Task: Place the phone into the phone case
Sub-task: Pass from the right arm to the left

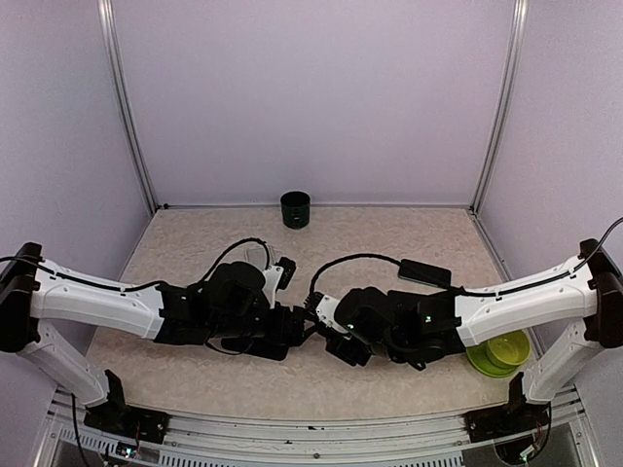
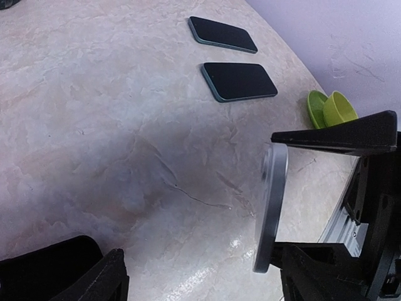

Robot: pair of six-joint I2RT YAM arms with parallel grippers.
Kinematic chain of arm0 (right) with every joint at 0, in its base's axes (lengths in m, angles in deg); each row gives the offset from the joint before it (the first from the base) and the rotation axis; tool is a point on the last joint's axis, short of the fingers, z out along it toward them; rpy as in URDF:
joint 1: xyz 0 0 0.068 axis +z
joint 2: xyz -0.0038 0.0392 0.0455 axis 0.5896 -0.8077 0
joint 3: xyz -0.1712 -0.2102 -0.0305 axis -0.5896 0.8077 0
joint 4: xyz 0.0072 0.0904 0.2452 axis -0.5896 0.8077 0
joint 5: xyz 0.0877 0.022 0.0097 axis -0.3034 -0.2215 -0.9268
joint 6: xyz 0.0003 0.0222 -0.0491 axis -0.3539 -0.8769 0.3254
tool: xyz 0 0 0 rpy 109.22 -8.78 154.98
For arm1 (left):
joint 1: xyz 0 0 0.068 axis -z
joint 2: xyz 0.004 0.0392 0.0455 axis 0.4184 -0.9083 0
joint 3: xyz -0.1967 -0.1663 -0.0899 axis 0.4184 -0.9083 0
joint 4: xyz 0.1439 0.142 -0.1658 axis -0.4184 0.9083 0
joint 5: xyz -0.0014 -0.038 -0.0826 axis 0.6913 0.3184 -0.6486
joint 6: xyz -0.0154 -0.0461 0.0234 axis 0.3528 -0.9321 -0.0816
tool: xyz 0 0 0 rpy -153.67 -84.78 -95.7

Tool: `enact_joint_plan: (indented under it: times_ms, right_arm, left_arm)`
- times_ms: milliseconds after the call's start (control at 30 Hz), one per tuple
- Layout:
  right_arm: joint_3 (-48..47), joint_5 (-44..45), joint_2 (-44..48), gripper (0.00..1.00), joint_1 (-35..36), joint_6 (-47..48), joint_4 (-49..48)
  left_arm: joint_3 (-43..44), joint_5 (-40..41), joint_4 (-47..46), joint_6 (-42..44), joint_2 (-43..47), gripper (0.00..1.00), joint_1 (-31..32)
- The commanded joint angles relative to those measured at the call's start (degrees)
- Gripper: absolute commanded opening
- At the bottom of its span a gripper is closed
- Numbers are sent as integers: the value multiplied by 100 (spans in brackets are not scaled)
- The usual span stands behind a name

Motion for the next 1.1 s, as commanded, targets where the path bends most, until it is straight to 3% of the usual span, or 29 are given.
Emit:
enact_joint_plan:
  times_ms: [0,400,600,1067]
  right_arm:
    - [24,118,204,66,138,47,-336]
    - [95,86,267,66,249,227,-597]
    - [186,76,312,66,276,222,-744]
    - [235,96,269,68,328,218,-973]
  left_arm:
    - [147,-255,-363,60,-138,80,59]
    - [188,-623,-685,24,-365,64,68]
    - [156,-701,-772,-21,-408,46,66]
    - [72,-802,-931,-79,-443,22,67]
